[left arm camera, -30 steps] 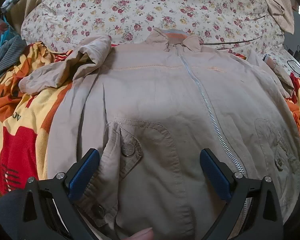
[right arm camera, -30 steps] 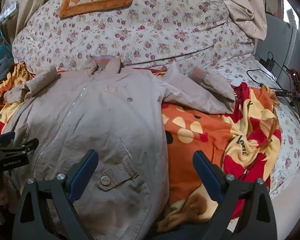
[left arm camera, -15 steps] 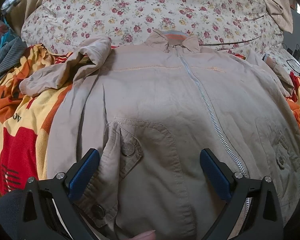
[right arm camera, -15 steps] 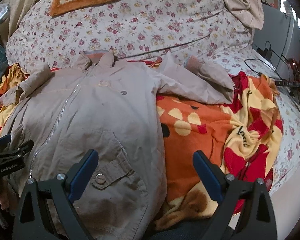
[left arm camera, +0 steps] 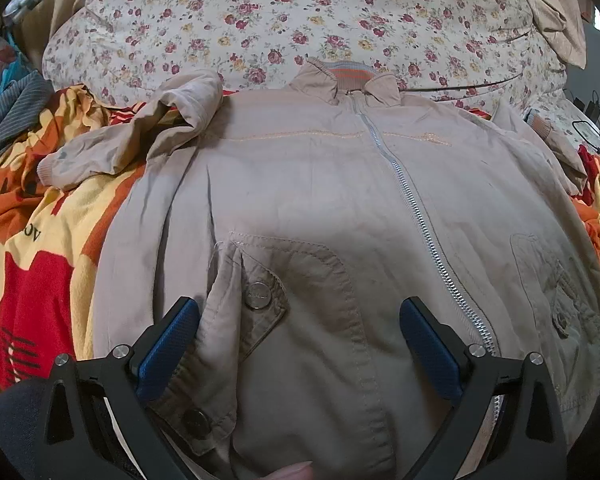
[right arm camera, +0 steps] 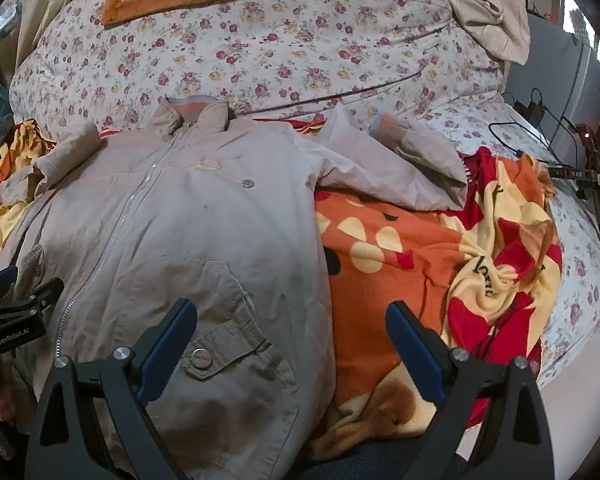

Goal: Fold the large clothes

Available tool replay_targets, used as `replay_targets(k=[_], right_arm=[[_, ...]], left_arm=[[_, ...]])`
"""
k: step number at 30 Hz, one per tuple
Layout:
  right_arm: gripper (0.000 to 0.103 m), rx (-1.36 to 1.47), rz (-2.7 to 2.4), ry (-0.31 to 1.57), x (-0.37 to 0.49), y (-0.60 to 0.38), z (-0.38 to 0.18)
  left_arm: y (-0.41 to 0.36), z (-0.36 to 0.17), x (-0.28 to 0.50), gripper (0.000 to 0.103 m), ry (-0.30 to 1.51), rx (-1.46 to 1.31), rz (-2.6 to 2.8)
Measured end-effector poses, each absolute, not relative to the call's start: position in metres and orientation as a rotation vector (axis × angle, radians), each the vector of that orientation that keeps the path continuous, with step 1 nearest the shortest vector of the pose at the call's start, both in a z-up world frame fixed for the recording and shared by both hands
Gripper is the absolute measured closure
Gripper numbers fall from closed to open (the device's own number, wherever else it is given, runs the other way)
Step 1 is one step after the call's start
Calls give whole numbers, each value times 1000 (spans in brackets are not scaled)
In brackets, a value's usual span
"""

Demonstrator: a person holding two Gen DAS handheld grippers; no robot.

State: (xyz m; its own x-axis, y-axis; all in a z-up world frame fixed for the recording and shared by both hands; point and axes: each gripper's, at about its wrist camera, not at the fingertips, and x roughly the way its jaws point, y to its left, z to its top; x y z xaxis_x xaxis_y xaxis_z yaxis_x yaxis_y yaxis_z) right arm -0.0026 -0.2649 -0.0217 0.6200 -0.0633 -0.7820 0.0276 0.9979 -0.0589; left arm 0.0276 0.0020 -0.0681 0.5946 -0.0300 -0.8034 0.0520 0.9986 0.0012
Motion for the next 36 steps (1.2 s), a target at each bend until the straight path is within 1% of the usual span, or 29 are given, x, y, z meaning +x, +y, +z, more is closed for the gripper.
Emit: replay_targets(k=[9, 12, 17, 20, 22, 26, 28, 29, 30, 31, 32, 34, 36], right_arm=[[6, -35, -48, 922, 3, -262, -24], [6, -14, -14, 927, 15, -260, -23], [6, 11, 24, 940, 54, -253, -20], [6, 14, 62, 957, 88, -240, -17], [6, 17, 90, 965, 108, -232, -19], [6, 20, 137, 973, 139, -217, -44], [6, 47, 138, 964, 142, -218, -61], [6, 45, 120, 968, 141, -218, -70], [6, 29, 85, 1009, 142, -217, -81], [6, 17, 65, 1044, 144, -216, -89], [5, 12, 65, 1041, 144, -215, -91], [0, -13, 73, 1028, 142, -210, -94], [0, -43, 67, 1010, 139, -206, -97]], left_arm=[[3, -69, 28, 4, 935, 27, -48], [6, -66, 37, 4, 981, 9, -60], [11, -46, 79, 4, 1020, 44, -80], [9, -36, 114, 4, 1015, 87, -64], [5, -35, 132, 4, 979, 119, -42], [4, -52, 152, 4, 945, 96, -36], [8, -73, 158, 4, 981, 32, -40], [9, -88, 162, 4, 1037, 18, -34], [10, -94, 162, 1, 1037, 10, -29], [8, -93, 161, 1, 1003, 17, -22], [7, -93, 160, 1, 1007, 28, -17], [7, -93, 158, 1, 988, 17, -11], [8, -94, 156, 1, 974, 16, -14]])
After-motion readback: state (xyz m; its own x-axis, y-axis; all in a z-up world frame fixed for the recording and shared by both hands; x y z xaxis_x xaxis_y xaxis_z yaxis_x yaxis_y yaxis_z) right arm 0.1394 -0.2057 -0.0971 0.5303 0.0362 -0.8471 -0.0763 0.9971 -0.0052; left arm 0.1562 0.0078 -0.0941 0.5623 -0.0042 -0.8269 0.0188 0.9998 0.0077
